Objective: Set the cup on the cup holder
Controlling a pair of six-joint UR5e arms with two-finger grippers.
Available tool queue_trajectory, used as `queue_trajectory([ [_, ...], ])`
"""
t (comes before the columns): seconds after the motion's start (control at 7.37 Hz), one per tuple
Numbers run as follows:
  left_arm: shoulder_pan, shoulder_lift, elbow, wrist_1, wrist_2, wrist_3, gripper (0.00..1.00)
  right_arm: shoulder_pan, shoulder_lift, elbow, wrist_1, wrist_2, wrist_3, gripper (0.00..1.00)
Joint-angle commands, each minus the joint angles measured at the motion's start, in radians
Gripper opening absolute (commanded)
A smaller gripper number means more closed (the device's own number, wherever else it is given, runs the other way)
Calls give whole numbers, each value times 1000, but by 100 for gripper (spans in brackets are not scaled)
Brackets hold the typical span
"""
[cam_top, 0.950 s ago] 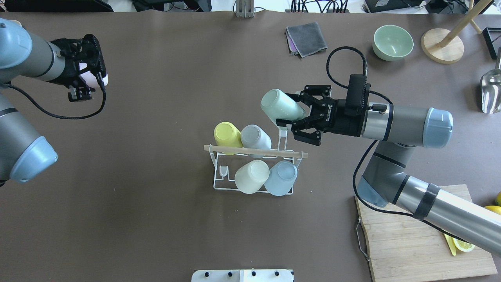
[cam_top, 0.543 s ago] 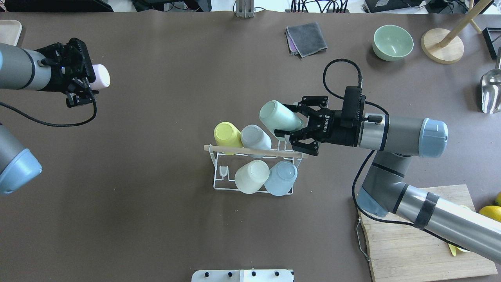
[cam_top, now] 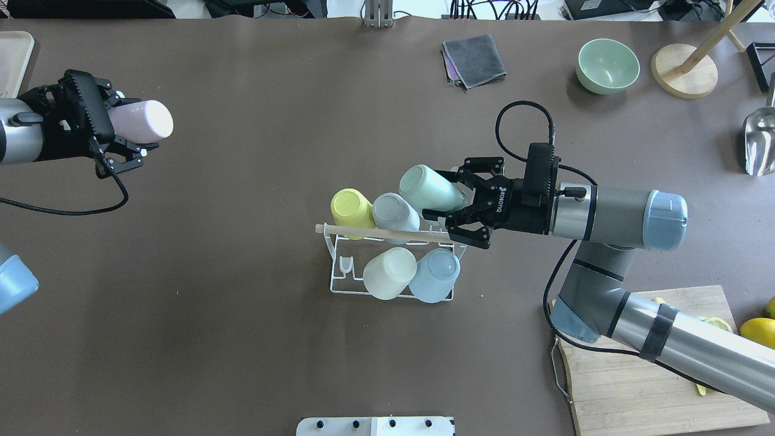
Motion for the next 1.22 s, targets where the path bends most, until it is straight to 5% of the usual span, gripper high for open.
queue_trajectory([
  [0.0,4,9,1,-138,-4,-83,4,-11,-14,3,-1,0,-3,21],
  [0.14,22,10,3,-223,-4,-141,4,-15,-15,7,-1,0,-3,26],
  [0.41,91,13,4,-385,0,-252,5,-9,-26,15,2,3,-1,57],
  [0.68,103,23,6,-441,2,-269,6,-11,-70,52,7,8,-1,71],
  [0.81,109,21,3,-470,7,-269,6,-11,-76,58,10,9,-1,100],
  [1.09,128,24,7,-556,8,-272,6,-6,-87,60,10,9,3,100],
])
